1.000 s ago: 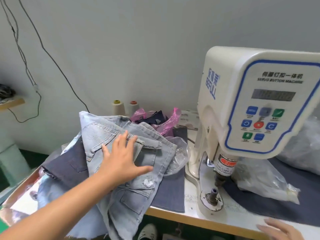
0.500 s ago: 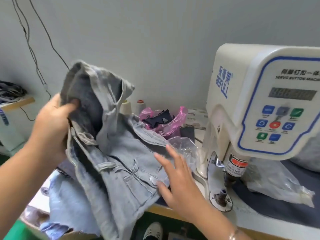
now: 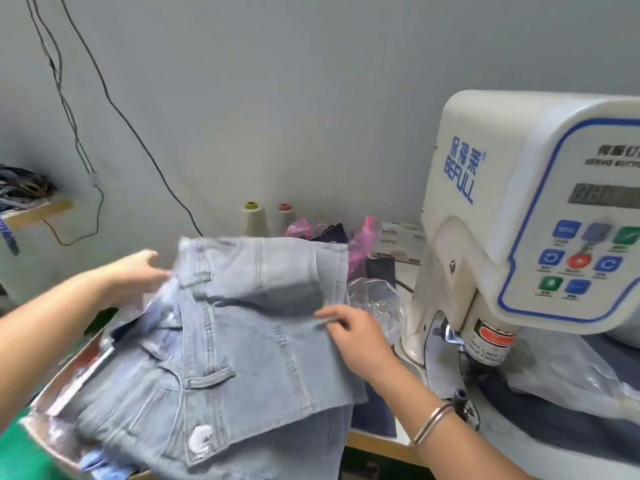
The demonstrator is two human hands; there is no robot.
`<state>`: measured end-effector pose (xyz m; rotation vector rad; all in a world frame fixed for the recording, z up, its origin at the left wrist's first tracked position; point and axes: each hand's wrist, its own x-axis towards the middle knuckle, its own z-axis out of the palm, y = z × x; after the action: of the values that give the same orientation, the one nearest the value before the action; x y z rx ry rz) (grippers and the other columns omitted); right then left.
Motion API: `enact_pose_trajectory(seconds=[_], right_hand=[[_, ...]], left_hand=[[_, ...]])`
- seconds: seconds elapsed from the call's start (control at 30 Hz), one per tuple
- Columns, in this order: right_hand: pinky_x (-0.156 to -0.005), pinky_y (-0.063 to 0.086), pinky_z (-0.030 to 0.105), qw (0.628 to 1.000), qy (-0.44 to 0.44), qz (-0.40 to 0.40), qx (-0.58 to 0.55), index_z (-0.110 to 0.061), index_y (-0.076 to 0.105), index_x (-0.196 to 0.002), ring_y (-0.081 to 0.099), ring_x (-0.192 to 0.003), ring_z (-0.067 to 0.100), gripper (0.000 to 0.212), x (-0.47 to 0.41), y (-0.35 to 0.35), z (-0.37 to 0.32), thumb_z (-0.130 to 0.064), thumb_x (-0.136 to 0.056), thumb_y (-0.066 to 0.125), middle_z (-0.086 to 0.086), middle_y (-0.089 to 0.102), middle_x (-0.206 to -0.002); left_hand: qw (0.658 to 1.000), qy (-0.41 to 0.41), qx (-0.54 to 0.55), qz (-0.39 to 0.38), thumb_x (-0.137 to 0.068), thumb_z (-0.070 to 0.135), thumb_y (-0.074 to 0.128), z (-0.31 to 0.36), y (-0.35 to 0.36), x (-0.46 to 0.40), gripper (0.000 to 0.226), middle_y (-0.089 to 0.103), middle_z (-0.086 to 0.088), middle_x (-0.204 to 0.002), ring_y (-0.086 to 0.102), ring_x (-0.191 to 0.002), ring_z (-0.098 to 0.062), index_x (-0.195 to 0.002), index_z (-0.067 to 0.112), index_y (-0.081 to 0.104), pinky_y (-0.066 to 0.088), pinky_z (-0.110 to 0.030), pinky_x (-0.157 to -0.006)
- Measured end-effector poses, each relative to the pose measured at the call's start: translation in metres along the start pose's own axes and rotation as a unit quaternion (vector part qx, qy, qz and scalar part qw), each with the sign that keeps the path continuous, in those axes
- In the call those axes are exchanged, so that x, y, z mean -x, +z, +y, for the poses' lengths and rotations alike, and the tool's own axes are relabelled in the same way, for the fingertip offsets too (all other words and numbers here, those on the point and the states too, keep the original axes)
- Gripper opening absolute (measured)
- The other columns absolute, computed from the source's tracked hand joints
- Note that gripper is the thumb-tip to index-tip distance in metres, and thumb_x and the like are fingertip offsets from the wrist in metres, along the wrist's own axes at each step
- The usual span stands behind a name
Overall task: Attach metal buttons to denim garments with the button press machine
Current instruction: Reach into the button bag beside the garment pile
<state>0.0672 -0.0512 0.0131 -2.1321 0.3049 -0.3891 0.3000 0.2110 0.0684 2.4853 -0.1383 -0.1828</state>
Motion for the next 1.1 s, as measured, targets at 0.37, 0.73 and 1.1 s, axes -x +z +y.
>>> enact_pose_trajectory(seconds=[0.37,0.73,1.1], right_hand=[[-0.073,0.042,0.016,0.970,0.014,-0.081,-0.228,-0.030,0.070,-0.096,0.055,-0.078,0.005,0.033,0.037,0.010,-0.035,-0.002,-0.093,0.053,0.002,0.072,-0.091],[-0.079,0.048,0.011,0.968,-0.005,-0.090,-0.234,-0.027,0.068,-0.105,0.064,-0.091,-0.006,0.031,0.057,-0.004,-0.017,-0.002,-0.094,0.053,-0.019,0.072,-0.093],[-0.077,0.046,0.031,0.919,0.064,-0.021,0.389,-0.022,0.064,-0.115,0.060,-0.103,0.027,0.028,-0.019,-0.020,0.056,-0.014,-0.093,0.048,0.004,0.057,-0.119]], left_hand=[[0.946,0.316,-0.009,-0.078,-0.060,0.087,0.047,0.027,0.077,0.126,0.089,0.014,0.008,-0.157,0.015,-0.144,-0.007,-0.136,0.042,0.038,0.016,-0.030,-0.116],[0.937,0.328,0.117,0.032,-0.089,0.011,0.061,0.010,0.140,0.160,0.048,0.061,0.014,-0.123,0.058,-0.116,-0.006,-0.127,0.037,0.047,0.042,-0.039,-0.106],[0.865,0.464,-0.173,0.082,-0.085,0.043,0.049,0.076,0.177,0.141,0.046,0.047,-0.001,-0.144,0.039,-0.136,-0.023,-0.127,0.028,0.059,0.024,-0.045,-0.112]])
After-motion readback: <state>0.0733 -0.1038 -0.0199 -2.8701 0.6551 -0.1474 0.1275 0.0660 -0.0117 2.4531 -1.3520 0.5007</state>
